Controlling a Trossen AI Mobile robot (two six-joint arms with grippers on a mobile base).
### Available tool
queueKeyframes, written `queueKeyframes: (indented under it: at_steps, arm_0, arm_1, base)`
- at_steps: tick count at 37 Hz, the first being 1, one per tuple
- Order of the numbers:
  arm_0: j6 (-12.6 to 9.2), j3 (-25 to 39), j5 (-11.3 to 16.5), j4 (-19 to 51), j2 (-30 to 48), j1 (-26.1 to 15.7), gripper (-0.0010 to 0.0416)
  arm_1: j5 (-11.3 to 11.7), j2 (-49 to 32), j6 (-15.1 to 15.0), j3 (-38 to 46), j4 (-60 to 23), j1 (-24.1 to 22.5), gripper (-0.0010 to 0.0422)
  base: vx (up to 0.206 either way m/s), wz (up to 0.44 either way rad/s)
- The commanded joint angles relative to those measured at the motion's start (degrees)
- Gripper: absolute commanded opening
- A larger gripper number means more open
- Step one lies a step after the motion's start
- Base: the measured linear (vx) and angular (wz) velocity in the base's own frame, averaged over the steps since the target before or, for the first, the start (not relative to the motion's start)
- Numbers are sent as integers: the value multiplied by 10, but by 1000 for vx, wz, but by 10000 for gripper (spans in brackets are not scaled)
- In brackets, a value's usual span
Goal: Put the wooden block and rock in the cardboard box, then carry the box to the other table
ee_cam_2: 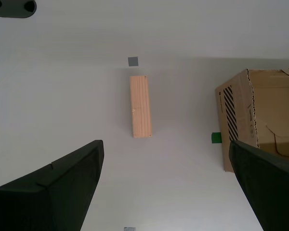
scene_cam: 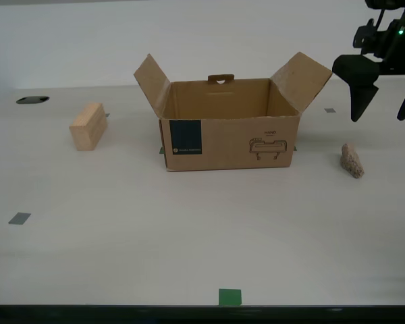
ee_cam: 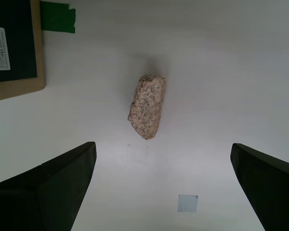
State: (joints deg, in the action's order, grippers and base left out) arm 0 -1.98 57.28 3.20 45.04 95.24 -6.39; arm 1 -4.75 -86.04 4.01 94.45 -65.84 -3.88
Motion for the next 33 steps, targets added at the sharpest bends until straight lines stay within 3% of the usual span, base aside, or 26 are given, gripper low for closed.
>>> queueKeyframes:
  at_steps: [1,16,22,29,33]
  arm_0:
    - [1,0,2,-6,22,-11,389]
    - [0,-4,1,-43,77,-52,389]
    - [-4,-14,-40,-47,75,-52,388]
    - [-4,-22,-41,-61,76,-52,387]
    - [-5,-23,-41,-65,76,-52,387]
  arm_1:
    - [1,0,0,-2,0,0,355]
    - [1,0,0,-44,4,0,355]
    - [1,0,0,-59,8,0,355]
    - [2,0,-2,-64,22,0,355]
    - [37,-25,-2,-64,45,0,355]
  base:
    - [0,0]
    - [0,0]
    - [0,0]
    - [0,0]
    - [0,0]
